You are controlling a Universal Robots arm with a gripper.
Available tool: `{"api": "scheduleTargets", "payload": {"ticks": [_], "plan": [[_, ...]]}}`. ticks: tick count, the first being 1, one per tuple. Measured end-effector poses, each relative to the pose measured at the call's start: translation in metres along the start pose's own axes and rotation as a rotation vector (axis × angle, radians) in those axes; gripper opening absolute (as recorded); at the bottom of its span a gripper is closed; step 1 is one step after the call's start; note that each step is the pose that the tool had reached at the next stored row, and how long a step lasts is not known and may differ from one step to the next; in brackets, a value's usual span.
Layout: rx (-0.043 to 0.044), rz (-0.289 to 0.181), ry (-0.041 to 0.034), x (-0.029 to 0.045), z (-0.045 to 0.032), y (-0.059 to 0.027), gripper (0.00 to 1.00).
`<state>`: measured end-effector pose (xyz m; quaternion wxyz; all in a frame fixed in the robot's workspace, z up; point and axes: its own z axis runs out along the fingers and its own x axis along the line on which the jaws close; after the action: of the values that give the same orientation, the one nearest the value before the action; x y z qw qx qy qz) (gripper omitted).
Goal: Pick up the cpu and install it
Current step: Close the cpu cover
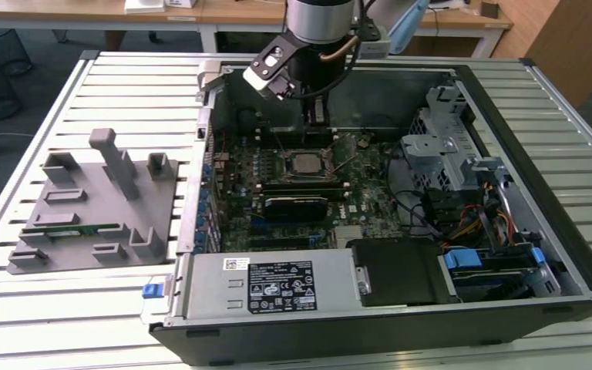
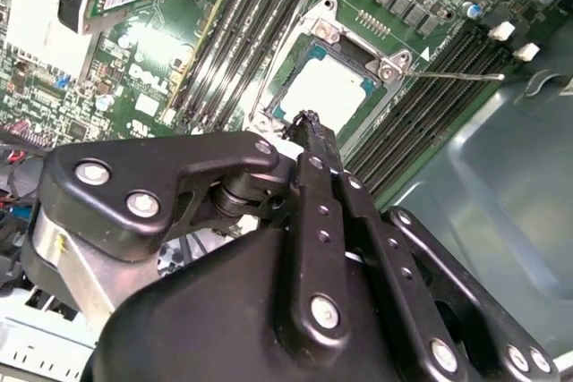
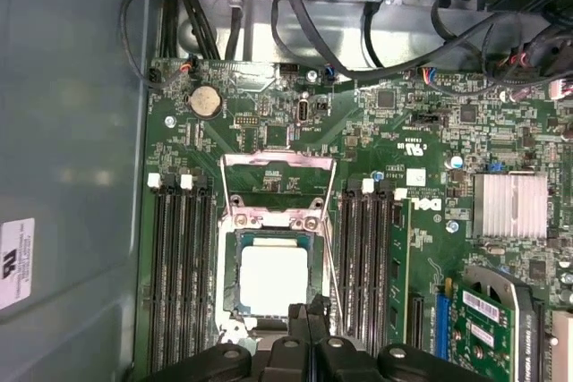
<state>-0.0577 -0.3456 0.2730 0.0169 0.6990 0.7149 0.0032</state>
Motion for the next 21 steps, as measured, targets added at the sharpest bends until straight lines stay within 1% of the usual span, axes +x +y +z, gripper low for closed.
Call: {"api": "scheduleTargets", "payload": {"ticks": [4, 8, 10, 13, 15, 17, 20, 21], "plan": [[-0.0001, 0.000, 0.0005, -0.0002, 0.0000, 0.0000, 0.11], [-0.0002, 0.000, 0.0005, -0.0023, 0.0001, 0.0004, 0.11], [0.0001, 0.000, 0.0004, -0.0024, 0.0002, 0.0034, 0.11], [0.0015, 0.000, 0.0005, -0.0027, 0.0005, 0.0128, 0.11], [0.0032, 0.000, 0.0003, -0.0028, 0.0003, 0.0153, 0.11], [0.0037, 0.000, 0.0003, -0.0028, -0.0023, 0.0153, 0.11], [0.0037, 0.000, 0.0005, -0.0029, -0.0090, 0.0155, 0.11], [0.0037, 0.000, 0.0004, -0.0029, -0.0098, 0.0156, 0.11]]}}
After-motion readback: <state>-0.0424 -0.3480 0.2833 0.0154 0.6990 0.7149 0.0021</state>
